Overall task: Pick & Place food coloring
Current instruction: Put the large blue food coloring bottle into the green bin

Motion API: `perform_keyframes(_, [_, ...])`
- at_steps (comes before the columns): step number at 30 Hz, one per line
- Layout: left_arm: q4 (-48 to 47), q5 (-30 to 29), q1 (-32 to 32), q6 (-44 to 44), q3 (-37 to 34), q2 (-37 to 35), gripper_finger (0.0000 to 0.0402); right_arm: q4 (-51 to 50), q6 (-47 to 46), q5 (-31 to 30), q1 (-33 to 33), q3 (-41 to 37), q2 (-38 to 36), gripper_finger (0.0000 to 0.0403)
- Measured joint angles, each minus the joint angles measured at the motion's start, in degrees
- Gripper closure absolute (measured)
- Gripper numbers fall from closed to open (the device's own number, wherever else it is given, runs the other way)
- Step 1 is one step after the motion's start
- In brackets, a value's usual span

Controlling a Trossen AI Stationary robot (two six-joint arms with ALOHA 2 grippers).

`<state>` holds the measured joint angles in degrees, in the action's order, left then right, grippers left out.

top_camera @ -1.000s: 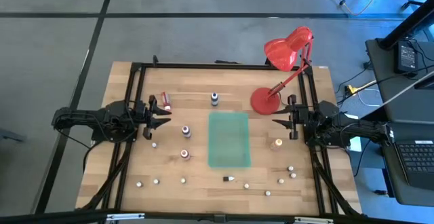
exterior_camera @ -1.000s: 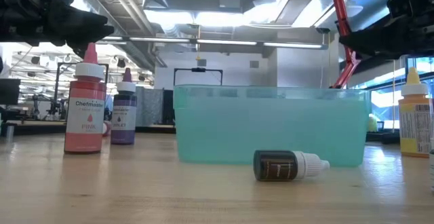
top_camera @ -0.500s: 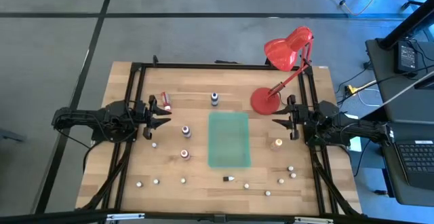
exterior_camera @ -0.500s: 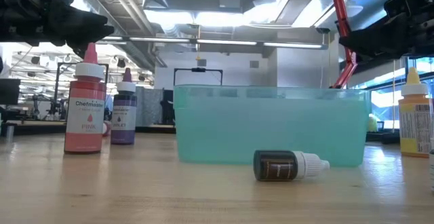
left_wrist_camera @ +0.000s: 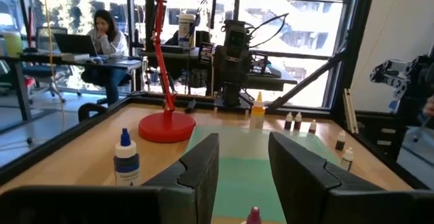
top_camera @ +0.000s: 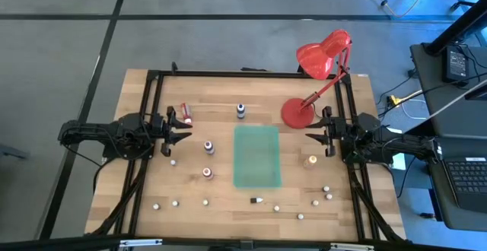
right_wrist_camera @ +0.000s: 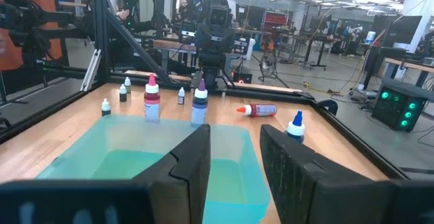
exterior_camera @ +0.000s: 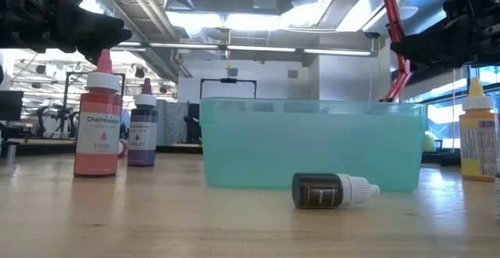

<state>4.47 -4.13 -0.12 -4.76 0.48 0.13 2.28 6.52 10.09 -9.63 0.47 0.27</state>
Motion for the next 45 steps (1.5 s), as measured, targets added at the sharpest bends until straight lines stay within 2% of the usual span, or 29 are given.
perform_keyframes(3, [0.0,-1.2,0.0,0.0,0.0,0.0,0.0276,0.0,-0.1,0.0,0.0,0.0,0.0,0.0271])
perform_keyframes(7, [0.0,-5.8,0.0,1.2,0.0,0.0,0.0259,0.0,-0.1,-1.8,0.0,0.0,0.0,0.0271])
perform_keyframes(11, [0.0,-8.0,0.0,4.7,0.0,0.0,0.0221,-0.2,-1.4,-4.4,0.0,0.0,0.0,0.0271])
perform_keyframes(16, [0.0,-10.0,0.0,7.1,0.0,0.0,0.0165,-0.1,-1.7,-4.5,0.0,0.0,0.0,0.0271])
perform_keyframes(22, [0.0,-9.5,0.0,10.1,0.0,0.0,0.0120,-0.4,-1.7,-4.5,0.0,0.0,0.0,0.0271])
perform_keyframes(27, [0.0,-9.2,0.0,9.2,0.0,0.0,0.0115,-0.7,-1.9,-4.6,0.0,0.0,0.0,0.0271])
perform_keyframes(30, [1.5,-10.0,0.0,4.1,0.0,0.0,0.0117,-0.7,-3.5,-4.6,0.0,0.0,0.0,0.0271])
perform_keyframes(36, [12.5,-8.1,0.0,2.4,0.2,1.4,0.0122,-0.8,-3.2,-4.6,0.0,0.0,0.0,0.0271])
perform_keyframes(40, [13.0,-9.1,0.0,2.5,3.3,7.4,0.0128,-0.8,-3.2,-4.6,0.0,0.0,0.0,0.0271])
perform_keyframes(45, [11.5,-13.0,0.0,2.5,11.0,20.9,0.0136,-0.8,-3.3,-4.6,0.0,0.0,0.0,0.0271])
